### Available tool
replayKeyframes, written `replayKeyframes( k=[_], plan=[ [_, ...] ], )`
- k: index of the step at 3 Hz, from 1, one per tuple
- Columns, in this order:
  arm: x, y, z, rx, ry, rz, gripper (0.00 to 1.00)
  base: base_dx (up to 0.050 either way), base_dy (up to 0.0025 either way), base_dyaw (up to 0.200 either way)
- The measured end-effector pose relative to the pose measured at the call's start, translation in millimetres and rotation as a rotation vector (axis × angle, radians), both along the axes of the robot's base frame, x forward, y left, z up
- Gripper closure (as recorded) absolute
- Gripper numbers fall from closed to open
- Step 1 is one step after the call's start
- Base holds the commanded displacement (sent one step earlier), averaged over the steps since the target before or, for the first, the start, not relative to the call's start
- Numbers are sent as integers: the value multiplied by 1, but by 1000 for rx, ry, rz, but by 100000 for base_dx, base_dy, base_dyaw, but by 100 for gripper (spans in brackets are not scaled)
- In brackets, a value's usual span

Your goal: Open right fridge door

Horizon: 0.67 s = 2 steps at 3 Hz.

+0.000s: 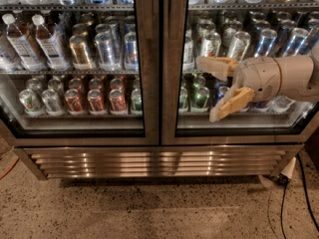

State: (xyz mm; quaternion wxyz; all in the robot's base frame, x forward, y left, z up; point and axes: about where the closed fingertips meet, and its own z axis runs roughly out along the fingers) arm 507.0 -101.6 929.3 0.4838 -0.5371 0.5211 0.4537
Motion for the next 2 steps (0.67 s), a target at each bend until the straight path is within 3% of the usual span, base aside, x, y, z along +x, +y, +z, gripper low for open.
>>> replayKeyframes(
  k=[1,2],
  plan=[
    [4,2,-2,64,31,10,0,0,0,0],
    [4,2,-2,64,31,10,0,0,0,0]
  ],
)
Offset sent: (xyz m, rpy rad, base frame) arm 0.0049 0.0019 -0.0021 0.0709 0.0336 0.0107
